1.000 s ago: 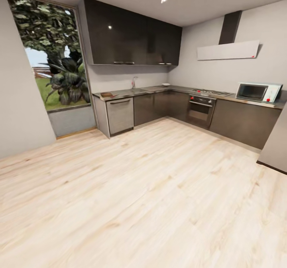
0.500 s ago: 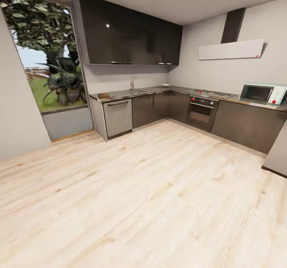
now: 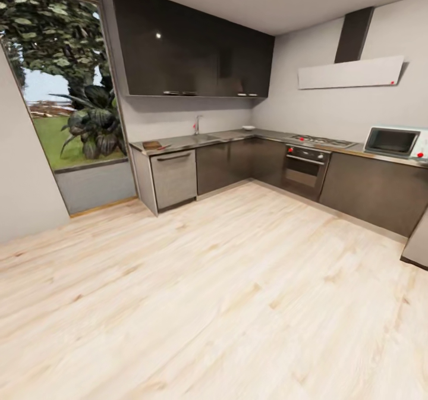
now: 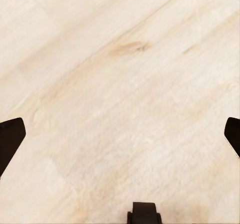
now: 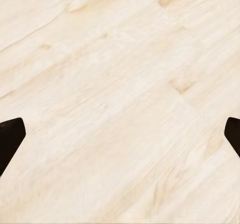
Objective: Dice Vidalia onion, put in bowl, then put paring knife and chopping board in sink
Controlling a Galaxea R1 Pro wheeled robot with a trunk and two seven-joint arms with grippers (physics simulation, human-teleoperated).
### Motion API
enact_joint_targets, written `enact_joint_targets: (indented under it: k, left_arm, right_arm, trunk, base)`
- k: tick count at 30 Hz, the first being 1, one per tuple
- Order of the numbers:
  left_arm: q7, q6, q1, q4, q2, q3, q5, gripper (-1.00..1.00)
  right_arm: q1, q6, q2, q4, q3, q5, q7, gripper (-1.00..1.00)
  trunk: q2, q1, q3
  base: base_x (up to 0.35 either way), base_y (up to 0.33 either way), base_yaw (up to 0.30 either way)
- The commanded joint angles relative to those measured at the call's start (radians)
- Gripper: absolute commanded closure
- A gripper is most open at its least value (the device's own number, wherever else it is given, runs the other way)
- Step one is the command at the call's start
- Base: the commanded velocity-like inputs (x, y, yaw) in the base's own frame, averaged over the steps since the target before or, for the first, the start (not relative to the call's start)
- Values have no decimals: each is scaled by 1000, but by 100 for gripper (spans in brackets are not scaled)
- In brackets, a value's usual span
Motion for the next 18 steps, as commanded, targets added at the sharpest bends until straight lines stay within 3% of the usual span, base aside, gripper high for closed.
enact_joint_targets:
  k: [1,18]
  left_arm:
    - [0,-2,0,-1,0,1,1,-100]
    - [0,-3,0,-2,0,1,1,-100]
  right_arm:
    - [0,-2,0,0,1,1,-1,-100]
    - [0,-2,0,0,2,1,-1,-100]
  trunk:
    - [0,1,-1]
    - [0,1,-1]
  base:
    - [319,0,0]
    - [319,0,0]
